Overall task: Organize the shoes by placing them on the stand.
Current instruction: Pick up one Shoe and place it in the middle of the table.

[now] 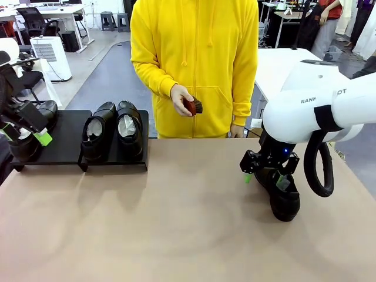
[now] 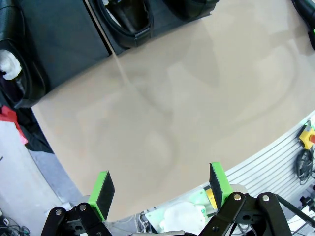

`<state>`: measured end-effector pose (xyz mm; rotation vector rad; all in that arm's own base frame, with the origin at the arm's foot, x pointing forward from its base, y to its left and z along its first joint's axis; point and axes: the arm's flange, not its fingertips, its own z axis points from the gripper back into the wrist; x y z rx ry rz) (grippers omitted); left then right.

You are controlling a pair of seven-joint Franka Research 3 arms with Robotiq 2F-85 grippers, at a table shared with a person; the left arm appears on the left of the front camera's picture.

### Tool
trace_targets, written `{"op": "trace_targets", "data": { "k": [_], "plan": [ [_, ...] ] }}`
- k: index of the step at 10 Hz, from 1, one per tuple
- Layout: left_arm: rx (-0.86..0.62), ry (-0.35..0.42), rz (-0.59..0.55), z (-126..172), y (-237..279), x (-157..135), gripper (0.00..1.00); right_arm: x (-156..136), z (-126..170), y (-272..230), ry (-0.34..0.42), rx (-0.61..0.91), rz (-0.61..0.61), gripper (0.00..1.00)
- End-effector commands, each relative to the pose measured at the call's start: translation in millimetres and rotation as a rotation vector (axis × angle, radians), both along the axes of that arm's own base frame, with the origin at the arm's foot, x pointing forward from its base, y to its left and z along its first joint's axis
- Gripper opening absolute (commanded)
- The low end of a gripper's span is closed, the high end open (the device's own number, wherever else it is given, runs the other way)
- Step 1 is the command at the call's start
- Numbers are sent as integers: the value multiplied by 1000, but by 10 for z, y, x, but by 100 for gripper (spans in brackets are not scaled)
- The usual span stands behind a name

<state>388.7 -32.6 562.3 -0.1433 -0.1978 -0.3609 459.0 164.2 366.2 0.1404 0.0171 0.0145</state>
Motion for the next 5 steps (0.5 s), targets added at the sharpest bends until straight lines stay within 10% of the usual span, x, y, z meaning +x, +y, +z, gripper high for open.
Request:
{"op": "trace_targets", "data": {
  "k": [1, 5],
  "plan": [
    [3, -9, -4, -3, 16, -3, 100, -10, -55, -8, -11, -2, -47, 100],
    [3, -9, -4, -3, 16, -3, 100, 38, -211, 71, 18, -34, -91, 100]
  ]
}}
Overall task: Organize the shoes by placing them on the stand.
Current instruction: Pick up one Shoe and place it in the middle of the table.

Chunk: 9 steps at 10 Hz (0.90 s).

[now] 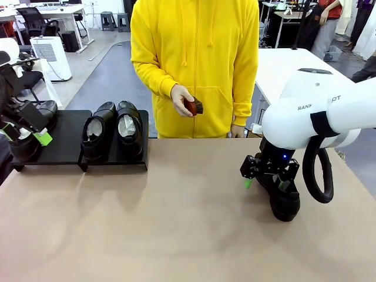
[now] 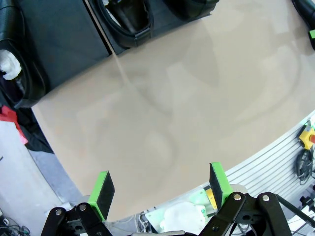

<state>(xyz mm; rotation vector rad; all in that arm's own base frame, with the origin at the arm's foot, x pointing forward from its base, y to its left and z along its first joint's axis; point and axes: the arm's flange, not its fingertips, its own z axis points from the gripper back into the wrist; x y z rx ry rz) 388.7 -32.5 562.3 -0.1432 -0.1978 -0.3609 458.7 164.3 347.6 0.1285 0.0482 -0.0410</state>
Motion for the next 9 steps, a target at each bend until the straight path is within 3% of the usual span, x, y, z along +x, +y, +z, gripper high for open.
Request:
{"op": "trace_targets", "data": {
  "k": [1, 8, 9],
  "plan": [
    [3, -9, -4, -3, 16, -3, 100, 49, -29, 77, -23, -50, -64, 100],
    [3, -9, -4, -3, 16, -3, 100, 54, 15, 168, -18, -91, -83, 100],
    [3, -9, -4, -3, 16, -3, 100, 59, 18, 174, -20, -107, -88, 95]
  ]
}}
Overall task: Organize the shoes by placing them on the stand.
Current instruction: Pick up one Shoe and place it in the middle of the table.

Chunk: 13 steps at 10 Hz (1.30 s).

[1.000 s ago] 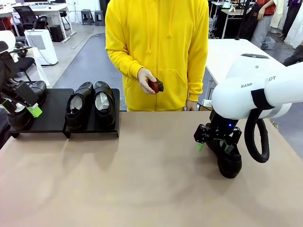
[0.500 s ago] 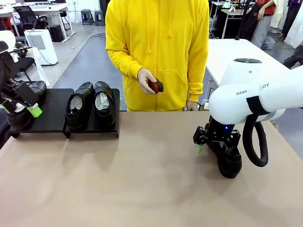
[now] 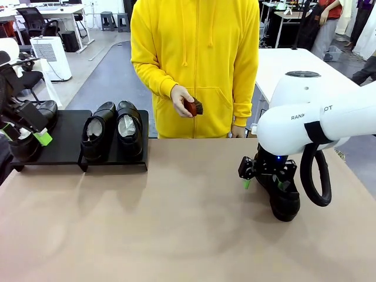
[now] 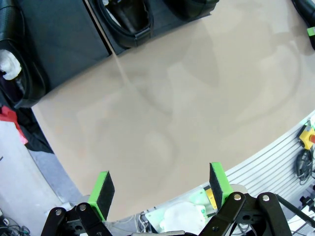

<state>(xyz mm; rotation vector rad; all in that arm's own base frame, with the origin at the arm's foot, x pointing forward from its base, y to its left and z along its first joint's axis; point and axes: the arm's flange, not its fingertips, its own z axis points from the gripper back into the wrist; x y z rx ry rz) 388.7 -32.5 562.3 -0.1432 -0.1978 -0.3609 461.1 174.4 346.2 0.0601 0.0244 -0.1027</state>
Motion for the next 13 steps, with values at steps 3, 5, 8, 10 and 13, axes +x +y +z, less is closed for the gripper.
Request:
{"op": "trace_targets", "data": {
  "k": [3, 5, 8, 10, 13],
  "plan": [
    [3, -9, -4, -3, 16, -3, 100, 68, 22, 80, 13, -88, -63, 39],
    [3, -9, -4, -3, 16, -3, 100, 83, 15, 75, 22, -97, -73, 1],
    [3, -9, -4, -3, 16, -3, 100, 89, 40, 42, 30, -113, -88, 0],
    [3, -9, -4, -3, 16, -3, 100, 96, 47, -9, 37, -133, -110, 0],
    [3, -9, -4, -3, 16, -3, 100, 110, 9, -53, 53, -201, -177, 0]
  ]
}}
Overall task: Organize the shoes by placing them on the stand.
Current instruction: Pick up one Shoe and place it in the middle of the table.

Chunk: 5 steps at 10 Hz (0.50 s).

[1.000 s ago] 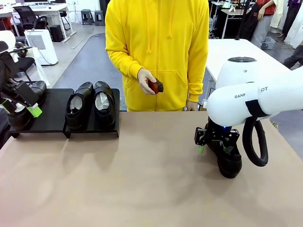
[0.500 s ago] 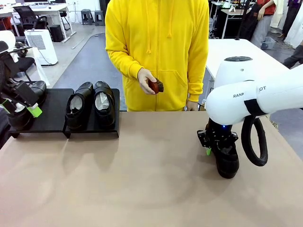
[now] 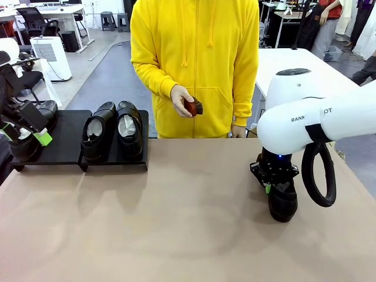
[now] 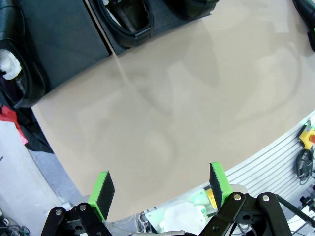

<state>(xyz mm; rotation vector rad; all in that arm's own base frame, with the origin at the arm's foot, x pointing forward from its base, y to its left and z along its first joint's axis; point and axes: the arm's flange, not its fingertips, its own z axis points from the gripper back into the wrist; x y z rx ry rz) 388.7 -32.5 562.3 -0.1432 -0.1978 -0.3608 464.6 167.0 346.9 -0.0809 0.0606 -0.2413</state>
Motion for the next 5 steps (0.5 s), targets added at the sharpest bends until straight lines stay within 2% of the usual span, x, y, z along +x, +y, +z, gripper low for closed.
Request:
{"op": "trace_targets", "data": {
  "k": [1, 2, 3, 5],
  "plan": [
    [3, -9, -5, -3, 16, -3, 100, 58, 64, 8, 9, -25, -94, 0],
    [3, -9, -5, -3, 16, -3, 100, -18, 272, 22, -19, 17, -134, 0],
    [3, -9, -5, -3, 16, -3, 100, -141, 506, 99, -56, 36, -115, 0],
    [3, -9, -5, -3, 16, -3, 100, -457, 873, 494, -100, 55, -12, 0]
  ]
}}
